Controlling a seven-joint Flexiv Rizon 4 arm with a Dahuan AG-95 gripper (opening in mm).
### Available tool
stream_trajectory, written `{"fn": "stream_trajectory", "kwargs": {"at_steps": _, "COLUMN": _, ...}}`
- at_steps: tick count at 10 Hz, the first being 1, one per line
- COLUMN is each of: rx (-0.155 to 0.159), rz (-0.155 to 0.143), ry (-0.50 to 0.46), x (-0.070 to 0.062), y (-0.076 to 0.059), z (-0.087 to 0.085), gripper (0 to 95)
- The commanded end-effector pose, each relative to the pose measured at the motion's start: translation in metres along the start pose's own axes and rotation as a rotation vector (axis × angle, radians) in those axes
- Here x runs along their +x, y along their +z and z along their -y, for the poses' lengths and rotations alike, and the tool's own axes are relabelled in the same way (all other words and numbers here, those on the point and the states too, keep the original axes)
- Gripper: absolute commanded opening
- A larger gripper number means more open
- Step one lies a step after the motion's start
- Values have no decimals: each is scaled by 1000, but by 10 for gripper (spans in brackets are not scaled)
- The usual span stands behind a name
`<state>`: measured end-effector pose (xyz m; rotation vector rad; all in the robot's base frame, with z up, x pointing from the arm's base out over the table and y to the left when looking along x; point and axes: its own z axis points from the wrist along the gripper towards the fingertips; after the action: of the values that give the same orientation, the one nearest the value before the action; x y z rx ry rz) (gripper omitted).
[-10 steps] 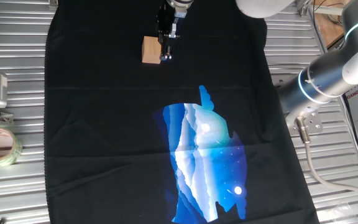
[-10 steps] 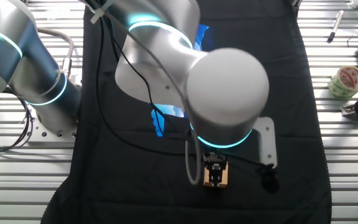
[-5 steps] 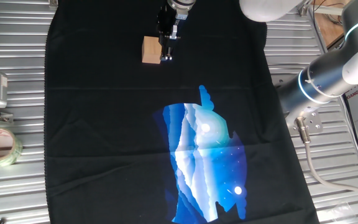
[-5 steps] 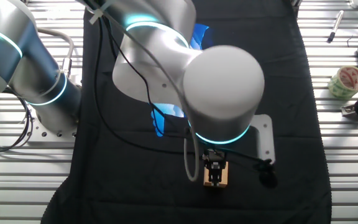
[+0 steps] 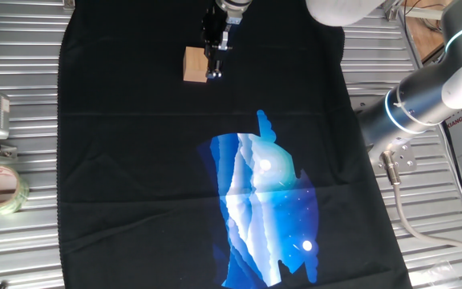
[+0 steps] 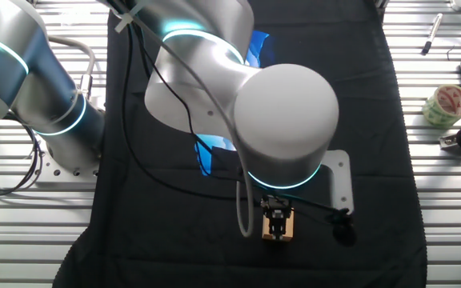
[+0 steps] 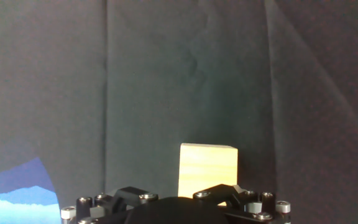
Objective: Pick up the small block on the left and move it to the right
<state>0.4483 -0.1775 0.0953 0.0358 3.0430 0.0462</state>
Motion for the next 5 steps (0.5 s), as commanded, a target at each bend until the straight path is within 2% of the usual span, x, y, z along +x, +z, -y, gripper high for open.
{"fn": "stream_trajectory", "kwargs": {"at_steps": 1, "rx": -5, "rz": -1, "ry": 6, "x": 0, "y": -1, "z": -1, "gripper": 950}}
{"fn": "stream_trajectory", "kwargs": {"at_steps": 5, "rx": -13, "rz": -4, "ry": -4, "x": 0, "y": 1, "z": 0, "gripper": 950}}
